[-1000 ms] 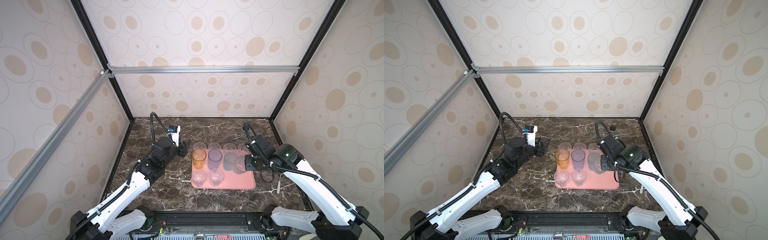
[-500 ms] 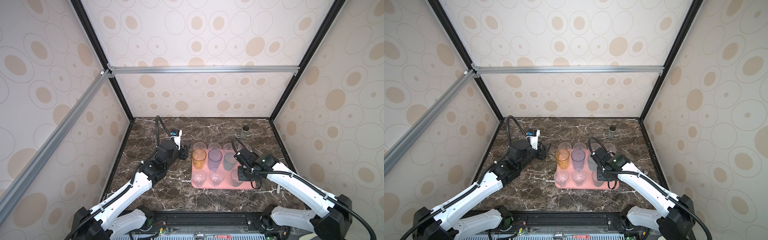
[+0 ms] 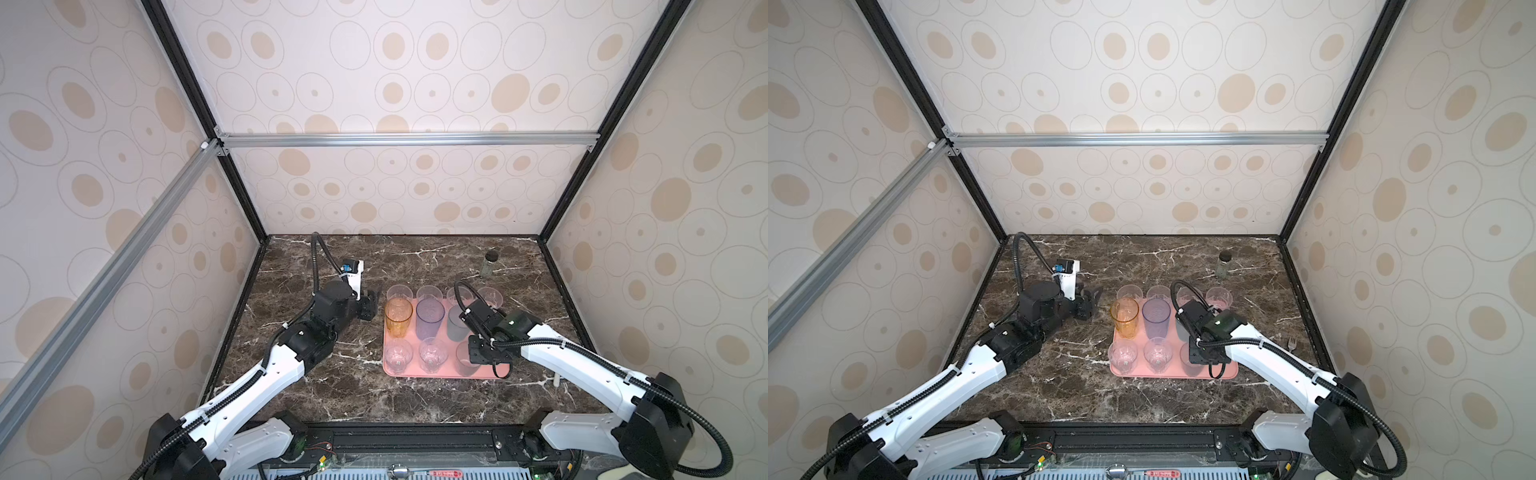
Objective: Place the glasses into the tray
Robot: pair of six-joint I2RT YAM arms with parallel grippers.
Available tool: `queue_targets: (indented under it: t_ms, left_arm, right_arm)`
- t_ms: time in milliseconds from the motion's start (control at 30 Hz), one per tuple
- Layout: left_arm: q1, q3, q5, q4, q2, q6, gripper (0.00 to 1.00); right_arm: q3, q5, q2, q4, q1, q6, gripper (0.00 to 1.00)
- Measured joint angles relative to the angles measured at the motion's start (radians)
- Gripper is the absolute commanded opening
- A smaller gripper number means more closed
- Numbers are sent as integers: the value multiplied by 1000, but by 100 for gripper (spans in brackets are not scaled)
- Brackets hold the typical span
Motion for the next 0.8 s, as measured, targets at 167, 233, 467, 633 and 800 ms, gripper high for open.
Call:
queue_targets:
  t_ms: [167, 233, 467, 633, 800]
  left_arm:
    - [0, 0, 0, 1, 0, 0, 60]
    - [0, -1, 0, 1, 0, 1, 60]
    - [0, -3, -4, 1, 0, 2, 60]
    - [0, -4, -19, 1, 0, 12, 61]
    - [0, -4, -40, -4, 0, 26, 61]
  right_arm:
    - [-10, 0, 6, 32, 0, 8, 1]
    - [-11, 0, 8, 42, 0, 11, 1]
    - [-12, 1, 16, 63, 0, 15, 11]
    - [-11, -3, 16, 42, 0, 14, 29]
    - [42, -9, 13, -17, 0, 10, 37]
